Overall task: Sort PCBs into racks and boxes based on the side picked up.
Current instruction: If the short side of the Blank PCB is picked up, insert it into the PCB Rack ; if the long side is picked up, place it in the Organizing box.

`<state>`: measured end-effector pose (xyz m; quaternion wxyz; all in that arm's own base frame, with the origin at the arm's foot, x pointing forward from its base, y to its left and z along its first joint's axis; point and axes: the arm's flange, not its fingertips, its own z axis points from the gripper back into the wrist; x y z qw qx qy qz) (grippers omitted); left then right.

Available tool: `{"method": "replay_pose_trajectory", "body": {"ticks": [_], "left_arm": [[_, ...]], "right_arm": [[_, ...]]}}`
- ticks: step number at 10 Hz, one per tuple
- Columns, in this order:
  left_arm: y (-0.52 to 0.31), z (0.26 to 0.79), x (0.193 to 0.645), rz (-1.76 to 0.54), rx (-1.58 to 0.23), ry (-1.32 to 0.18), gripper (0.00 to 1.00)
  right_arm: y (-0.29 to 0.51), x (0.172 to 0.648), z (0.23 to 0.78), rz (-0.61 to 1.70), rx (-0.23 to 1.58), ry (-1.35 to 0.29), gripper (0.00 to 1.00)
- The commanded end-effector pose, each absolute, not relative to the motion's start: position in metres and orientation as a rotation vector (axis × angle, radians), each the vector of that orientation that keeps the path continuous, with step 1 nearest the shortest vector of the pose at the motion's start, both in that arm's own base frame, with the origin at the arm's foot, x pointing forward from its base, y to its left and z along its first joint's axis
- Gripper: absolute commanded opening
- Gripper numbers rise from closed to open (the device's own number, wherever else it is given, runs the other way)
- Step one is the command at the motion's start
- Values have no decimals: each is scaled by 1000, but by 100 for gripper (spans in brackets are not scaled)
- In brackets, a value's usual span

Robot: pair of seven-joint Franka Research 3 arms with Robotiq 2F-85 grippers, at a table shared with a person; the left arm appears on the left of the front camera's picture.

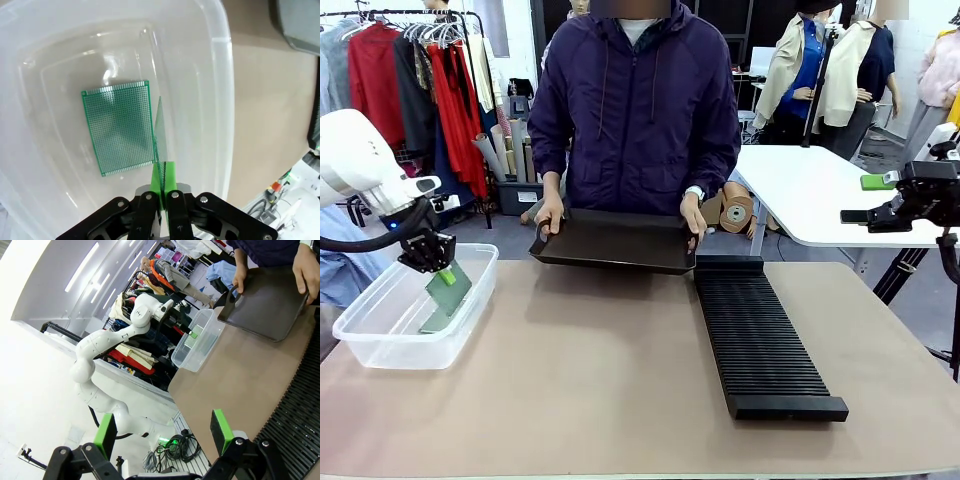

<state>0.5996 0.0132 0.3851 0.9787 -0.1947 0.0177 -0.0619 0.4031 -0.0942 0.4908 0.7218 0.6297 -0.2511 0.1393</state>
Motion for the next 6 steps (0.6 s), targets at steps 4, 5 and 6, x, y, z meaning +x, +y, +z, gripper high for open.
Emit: {"method": "replay_pose_trajectory", "body": {"ticks": [4, 5, 6], "left_arm": [[16, 346, 599, -124, -411, 61, 0], [17, 344, 599, -127, -416, 61, 0], [17, 341, 598, -123, -417, 63, 0]], "right_arm": [[-94, 403, 493, 315, 1396, -563, 100], [-94, 403, 493, 315, 1396, -563, 100], [-94, 403, 493, 315, 1396, -563, 100]]}}
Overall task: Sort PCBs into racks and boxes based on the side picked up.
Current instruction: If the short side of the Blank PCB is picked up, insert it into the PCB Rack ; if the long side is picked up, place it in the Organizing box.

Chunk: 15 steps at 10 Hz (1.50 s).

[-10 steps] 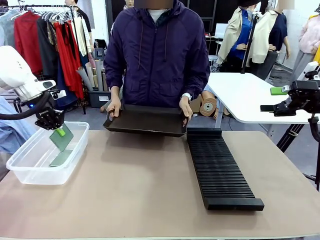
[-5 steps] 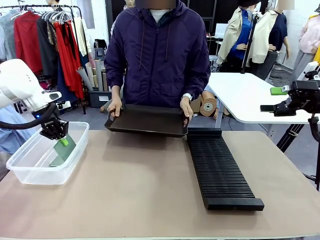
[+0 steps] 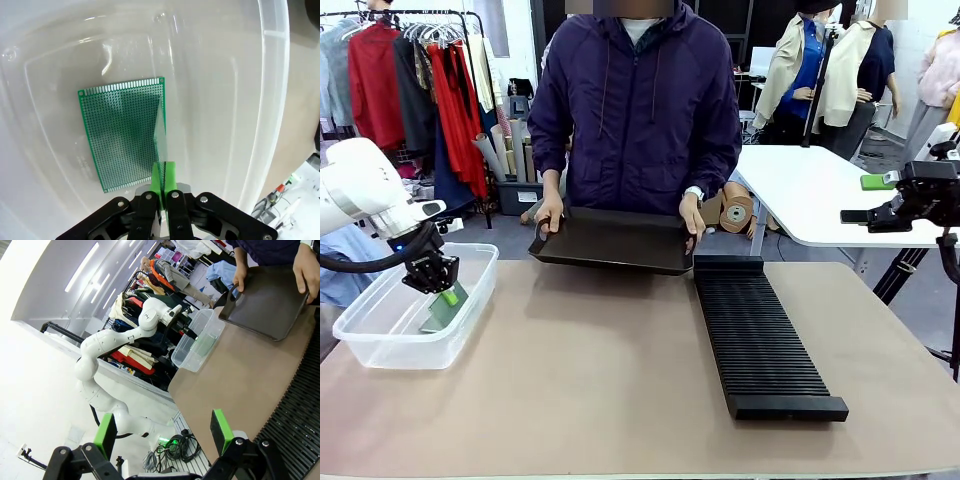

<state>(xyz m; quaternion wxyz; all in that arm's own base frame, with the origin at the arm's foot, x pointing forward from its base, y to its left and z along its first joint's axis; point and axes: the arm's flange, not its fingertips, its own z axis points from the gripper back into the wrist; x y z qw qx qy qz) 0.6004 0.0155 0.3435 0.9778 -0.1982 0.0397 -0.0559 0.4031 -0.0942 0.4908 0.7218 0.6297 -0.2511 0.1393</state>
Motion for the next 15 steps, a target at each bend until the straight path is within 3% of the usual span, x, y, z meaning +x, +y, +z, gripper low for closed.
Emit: {"method": "replay_pose_trajectory", "body": {"ticks": [1, 3, 8, 15], "left_arm": [[18, 336, 601, -116, -399, 69, 0], [20, 336, 603, -105, -384, 69, 3], [24, 368, 597, -83, -316, 32, 99], [19, 417, 580, -51, -251, -19, 100]], "right_arm": [[-94, 403, 493, 315, 1396, -563, 100], [-94, 403, 493, 315, 1396, -563, 100], [-94, 403, 493, 315, 1396, -563, 100], [-94, 403, 493, 315, 1396, -563, 100]]}}
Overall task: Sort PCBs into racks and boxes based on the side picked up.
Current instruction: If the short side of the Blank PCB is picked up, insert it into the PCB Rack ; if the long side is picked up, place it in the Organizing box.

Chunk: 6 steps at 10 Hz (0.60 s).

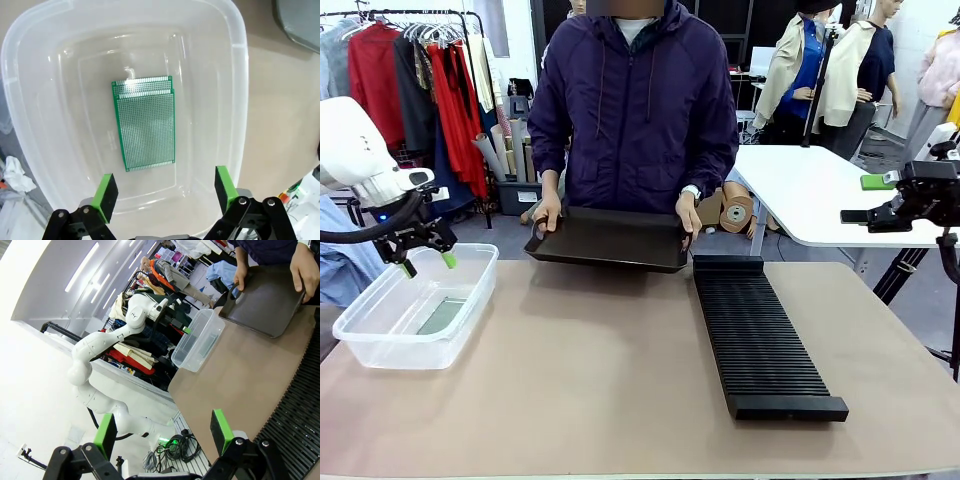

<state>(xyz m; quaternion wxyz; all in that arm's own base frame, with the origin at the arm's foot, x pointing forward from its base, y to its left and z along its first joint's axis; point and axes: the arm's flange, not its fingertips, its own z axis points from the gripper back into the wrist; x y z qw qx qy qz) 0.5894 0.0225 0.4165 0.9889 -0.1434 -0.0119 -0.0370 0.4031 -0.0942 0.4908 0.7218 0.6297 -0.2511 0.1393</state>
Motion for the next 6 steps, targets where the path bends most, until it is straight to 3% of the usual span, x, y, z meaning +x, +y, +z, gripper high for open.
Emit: {"method": "replay_pose_trajectory", "body": {"ticks": [1, 6], "left_arm": [[19, 419, 579, -51, -247, -16, 100], [20, 417, 580, -64, -245, -8, 100]], "right_arm": [[-94, 403, 493, 315, 1396, -563, 100], [-94, 403, 493, 315, 1396, -563, 100]]}}
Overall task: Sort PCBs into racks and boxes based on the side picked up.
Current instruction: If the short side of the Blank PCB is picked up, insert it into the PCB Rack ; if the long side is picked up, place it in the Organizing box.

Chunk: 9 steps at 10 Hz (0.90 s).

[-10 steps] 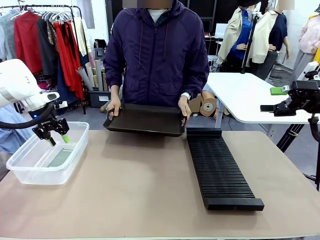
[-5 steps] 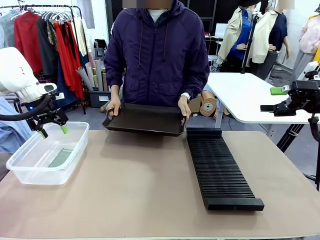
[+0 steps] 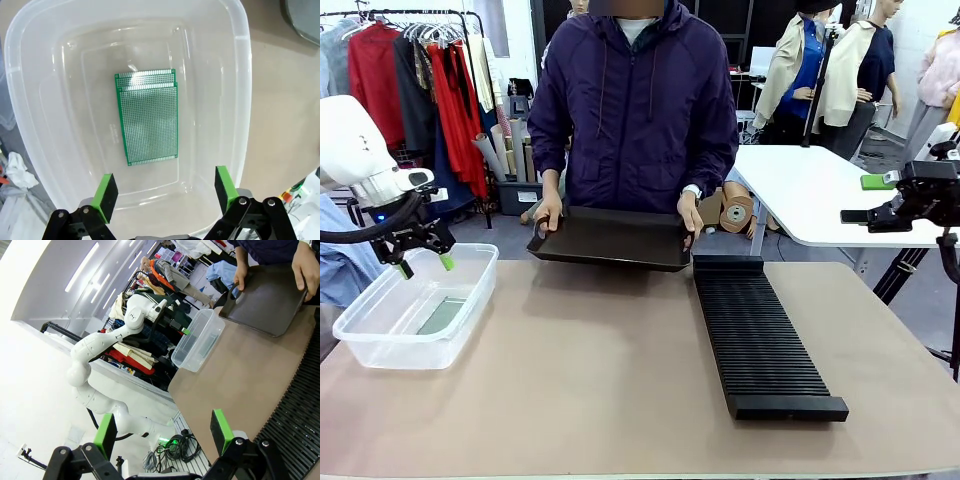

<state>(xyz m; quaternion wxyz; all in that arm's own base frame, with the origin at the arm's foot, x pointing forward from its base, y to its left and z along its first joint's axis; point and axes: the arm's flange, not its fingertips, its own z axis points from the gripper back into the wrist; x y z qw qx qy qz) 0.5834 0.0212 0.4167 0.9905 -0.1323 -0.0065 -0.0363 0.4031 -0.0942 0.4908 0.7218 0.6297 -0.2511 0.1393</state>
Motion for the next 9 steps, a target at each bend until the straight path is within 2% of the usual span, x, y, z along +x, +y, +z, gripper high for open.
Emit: {"method": "replay_pose_trajectory", "body": {"ticks": [1, 9], "left_arm": [[20, 417, 581, -62, -246, -7, 100], [22, 417, 584, -71, -293, -33, 100]], "right_arm": [[-94, 403, 493, 315, 1396, -563, 100], [-94, 403, 493, 315, 1396, -563, 100]]}}
